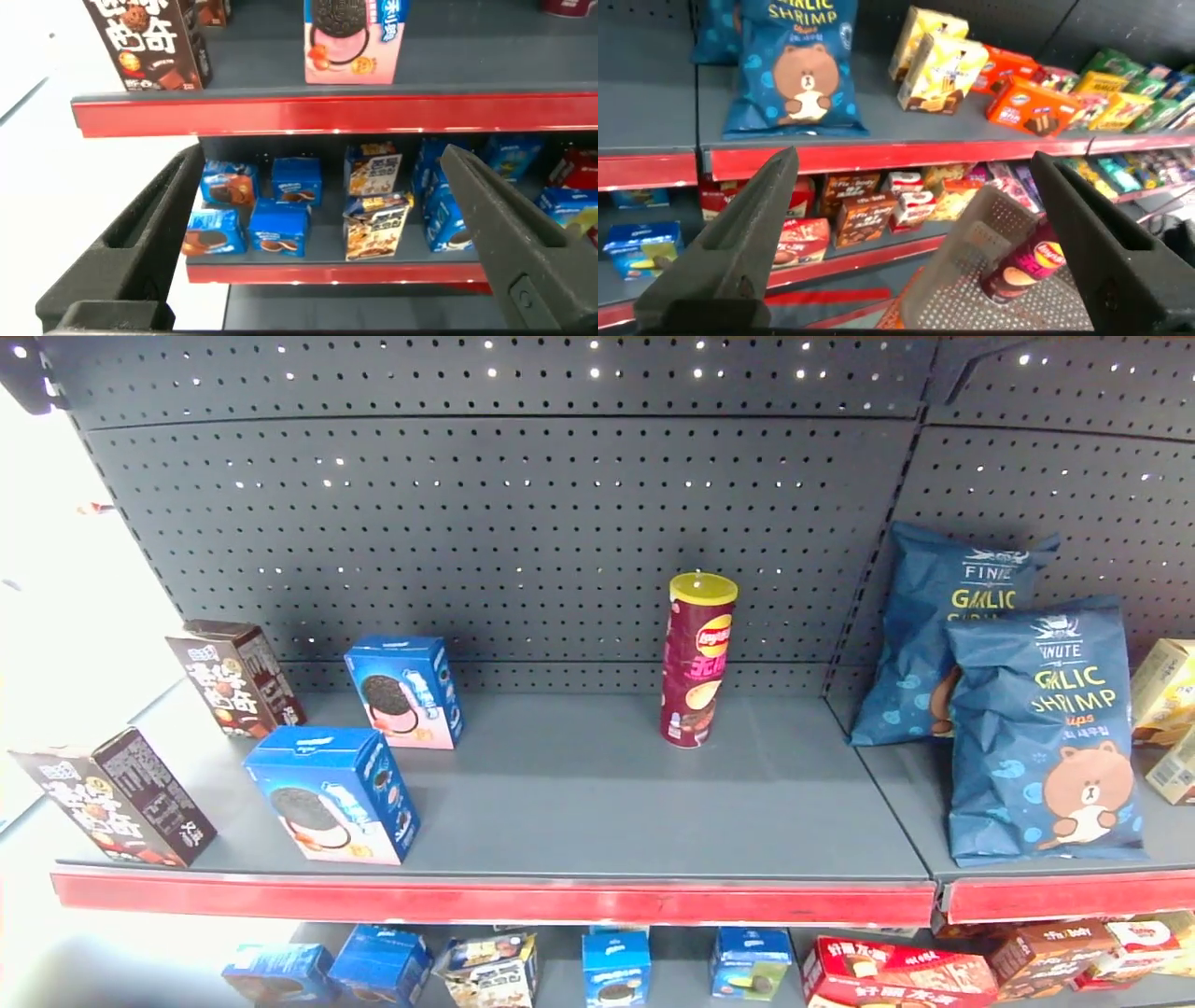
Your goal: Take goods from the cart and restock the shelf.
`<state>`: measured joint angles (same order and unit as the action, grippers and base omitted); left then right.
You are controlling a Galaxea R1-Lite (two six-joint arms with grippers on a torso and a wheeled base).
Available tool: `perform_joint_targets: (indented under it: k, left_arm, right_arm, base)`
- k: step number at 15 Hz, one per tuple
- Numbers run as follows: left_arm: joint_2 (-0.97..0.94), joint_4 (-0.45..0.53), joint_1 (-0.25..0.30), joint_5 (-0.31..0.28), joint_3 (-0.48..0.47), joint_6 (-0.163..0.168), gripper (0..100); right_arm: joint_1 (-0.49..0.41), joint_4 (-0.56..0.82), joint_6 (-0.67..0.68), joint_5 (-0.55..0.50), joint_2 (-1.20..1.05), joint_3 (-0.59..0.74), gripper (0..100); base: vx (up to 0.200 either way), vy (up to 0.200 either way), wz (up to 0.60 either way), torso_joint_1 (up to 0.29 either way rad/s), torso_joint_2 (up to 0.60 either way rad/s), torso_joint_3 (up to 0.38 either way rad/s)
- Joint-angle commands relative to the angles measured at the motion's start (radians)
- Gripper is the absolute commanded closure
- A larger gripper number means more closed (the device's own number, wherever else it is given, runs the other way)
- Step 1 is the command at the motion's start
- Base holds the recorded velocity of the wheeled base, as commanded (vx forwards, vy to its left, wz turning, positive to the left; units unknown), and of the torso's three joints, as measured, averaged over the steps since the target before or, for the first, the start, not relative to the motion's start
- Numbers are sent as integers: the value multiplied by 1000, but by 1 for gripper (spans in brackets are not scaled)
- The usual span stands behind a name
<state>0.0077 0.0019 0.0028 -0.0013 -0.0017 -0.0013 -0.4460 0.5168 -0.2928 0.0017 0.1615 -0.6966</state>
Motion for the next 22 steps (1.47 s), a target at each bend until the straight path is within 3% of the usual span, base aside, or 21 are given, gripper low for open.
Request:
perform_joint_targets:
  k: [1, 15, 22]
  left_arm:
    - [2, 0, 2, 0, 0, 0, 0]
    - [2, 0, 2, 1, 0, -3, 0]
    - [2, 0, 2, 1, 0, -2, 0]
  right_arm:
    - [1, 2, 0, 0, 0, 2, 0]
    - [7, -1, -37, 15, -37, 28, 0]
    - [9, -6, -37, 17, -33, 28, 0]
  base:
    - [0, 0, -600, 2, -2, 2]
    - [0, 0, -600, 1, 3, 2]
    - [0, 0, 0, 0, 0, 0]
